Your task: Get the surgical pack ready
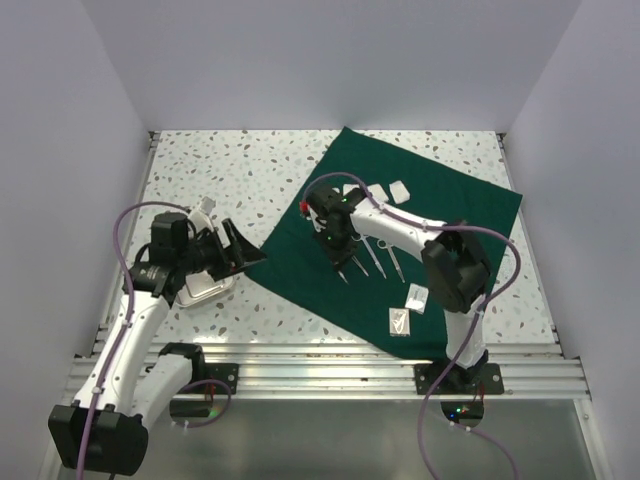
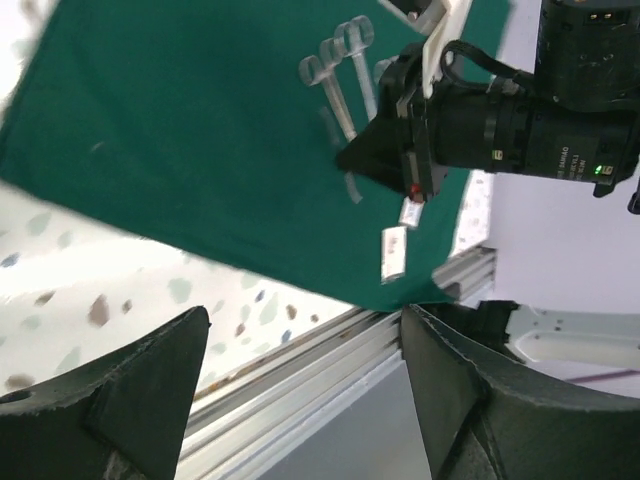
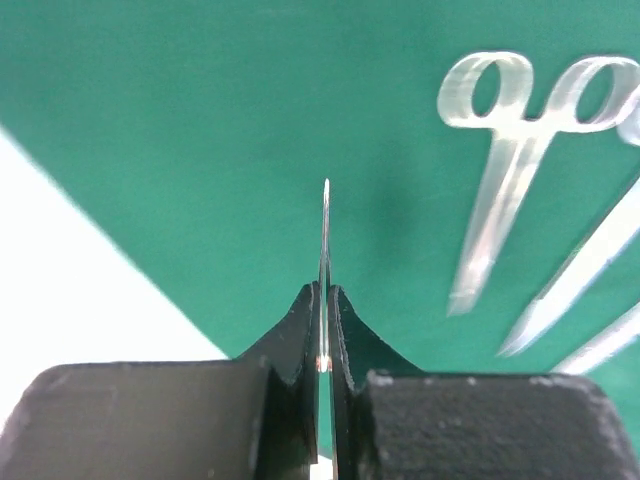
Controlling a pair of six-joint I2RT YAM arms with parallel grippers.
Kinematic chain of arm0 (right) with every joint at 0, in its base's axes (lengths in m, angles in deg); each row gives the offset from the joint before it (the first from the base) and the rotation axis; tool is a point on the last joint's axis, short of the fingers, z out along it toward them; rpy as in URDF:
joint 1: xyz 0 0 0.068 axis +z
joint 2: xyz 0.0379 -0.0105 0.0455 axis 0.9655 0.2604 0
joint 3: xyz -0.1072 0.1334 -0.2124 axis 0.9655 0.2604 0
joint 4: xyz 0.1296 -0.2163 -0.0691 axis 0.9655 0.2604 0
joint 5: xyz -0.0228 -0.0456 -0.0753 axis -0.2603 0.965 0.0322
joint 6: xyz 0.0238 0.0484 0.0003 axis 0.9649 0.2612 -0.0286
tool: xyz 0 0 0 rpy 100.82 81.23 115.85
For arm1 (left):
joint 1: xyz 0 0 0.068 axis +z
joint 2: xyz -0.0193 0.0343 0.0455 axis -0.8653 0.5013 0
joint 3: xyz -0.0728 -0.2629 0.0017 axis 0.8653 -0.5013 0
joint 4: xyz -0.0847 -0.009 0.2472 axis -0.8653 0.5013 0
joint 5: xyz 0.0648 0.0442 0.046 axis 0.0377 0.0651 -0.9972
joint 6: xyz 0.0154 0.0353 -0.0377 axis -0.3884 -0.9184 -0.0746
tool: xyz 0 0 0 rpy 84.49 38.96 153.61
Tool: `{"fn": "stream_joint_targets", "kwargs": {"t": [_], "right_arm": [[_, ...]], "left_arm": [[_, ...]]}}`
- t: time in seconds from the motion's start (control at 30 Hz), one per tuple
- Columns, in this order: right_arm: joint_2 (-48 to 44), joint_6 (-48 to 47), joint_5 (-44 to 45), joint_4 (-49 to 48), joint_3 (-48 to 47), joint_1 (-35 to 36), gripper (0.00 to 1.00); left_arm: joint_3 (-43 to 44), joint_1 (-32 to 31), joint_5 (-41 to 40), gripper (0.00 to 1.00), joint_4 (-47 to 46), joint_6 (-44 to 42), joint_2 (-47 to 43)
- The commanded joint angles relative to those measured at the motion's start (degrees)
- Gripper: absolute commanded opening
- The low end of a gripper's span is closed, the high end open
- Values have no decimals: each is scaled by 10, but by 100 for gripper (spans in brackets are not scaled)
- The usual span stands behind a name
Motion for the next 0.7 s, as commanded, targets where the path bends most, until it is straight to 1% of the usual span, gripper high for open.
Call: {"fn": "stream_joint_targets", "kwargs": {"t": [0.0,0.03,0.07,0.1,0.13,0.17,0.2,0.23,0.27,0.3,0.4,0.43,0.5,0.67], "right_arm": [[-103,44,-221,6,-38,-12,0],[-117,54,-290,-17,-30,-14,0],[-120,68,-362,-35,-14,-14,0],[-125,107,-457,-90,-1,-13,0],[-147,141,-503,-135,45,-13,0],[-158,179,-533,-190,69,-13,0],[-172,256,-555,-290,91,-13,0],[-181,289,-576,-334,118,-13,0],[-194,319,-583,-370,126,-13,0],[-198,378,-591,-440,134,-13,0],[-202,444,-600,-514,154,-12,0],[-201,444,-598,-512,151,-12,0],[-200,447,-600,-515,150,-12,0],[-199,457,-607,-515,156,-11,0]], "left_arm": [[-20,1,90,82,-150,49,-33],[-28,-1,115,83,-180,64,-41],[-48,-4,123,83,-238,96,-50],[-60,-6,137,83,-263,110,-62],[-72,-7,144,78,-287,124,-67],[-91,-10,149,75,-326,148,-70],[-100,-14,151,72,-343,156,-76],[-106,-18,151,67,-350,160,-77],[-110,-22,151,67,-352,160,-75],[-111,-24,151,67,-352,159,-73],[-123,-29,150,65,-385,173,-72],[-126,-30,148,61,-390,175,-71],[-128,-32,149,59,-395,181,-67],[-135,-34,151,50,-405,191,-58]]}}
